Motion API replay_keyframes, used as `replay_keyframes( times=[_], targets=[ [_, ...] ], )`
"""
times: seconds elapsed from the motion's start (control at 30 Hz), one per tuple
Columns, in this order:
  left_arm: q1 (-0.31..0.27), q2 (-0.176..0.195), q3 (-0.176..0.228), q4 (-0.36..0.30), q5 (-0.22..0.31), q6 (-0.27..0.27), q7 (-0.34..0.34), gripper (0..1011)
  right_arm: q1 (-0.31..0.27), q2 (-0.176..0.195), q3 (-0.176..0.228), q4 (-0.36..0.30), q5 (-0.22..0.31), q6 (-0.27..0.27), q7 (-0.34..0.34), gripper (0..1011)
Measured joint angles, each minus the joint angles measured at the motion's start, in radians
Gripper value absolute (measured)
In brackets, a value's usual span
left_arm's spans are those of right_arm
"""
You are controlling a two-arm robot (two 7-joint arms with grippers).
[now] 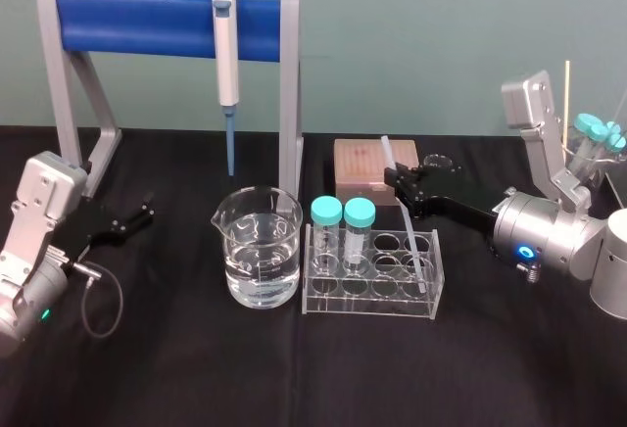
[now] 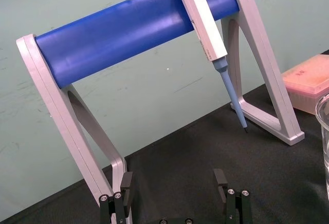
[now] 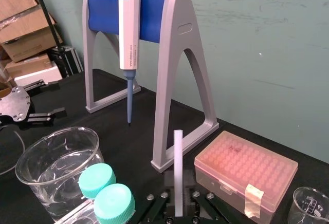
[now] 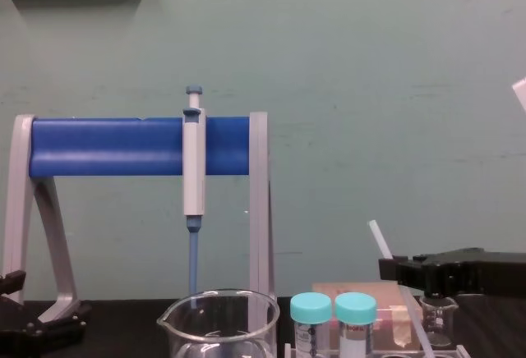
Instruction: Pick up the stirring rod with one hand, then place it down.
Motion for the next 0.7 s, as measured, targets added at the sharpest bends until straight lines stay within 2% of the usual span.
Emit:
replay_keyframes(
  times=[0.03, 0.1, 0.53, 0.67, 0.7],
  targets=[
    [0.000, 0.000, 0.000, 0.000, 0.000, 0.000, 0.000, 1000, 0.000, 0.000, 0.000, 0.000, 0.000, 0.000, 0.000, 100],
    [0.000, 0.000, 0.000, 0.000, 0.000, 0.000, 0.000, 1001, 0.000, 0.000, 0.000, 0.000, 0.000, 0.000, 0.000, 66],
    [0.000, 0.000, 0.000, 0.000, 0.000, 0.000, 0.000, 1000, 0.000, 0.000, 0.000, 0.000, 0.000, 0.000, 0.000, 66],
    [0.000, 0.000, 0.000, 0.000, 0.000, 0.000, 0.000, 1000, -0.015, -0.004, 0.012, -0.002, -0.001, -0.039, -0.001, 66],
    [0.000, 0.000, 0.000, 0.000, 0.000, 0.000, 0.000, 1001, -0.023, -0.008, 0.021, -0.004, 0.000, -0.064, -0.002, 66]
  ],
)
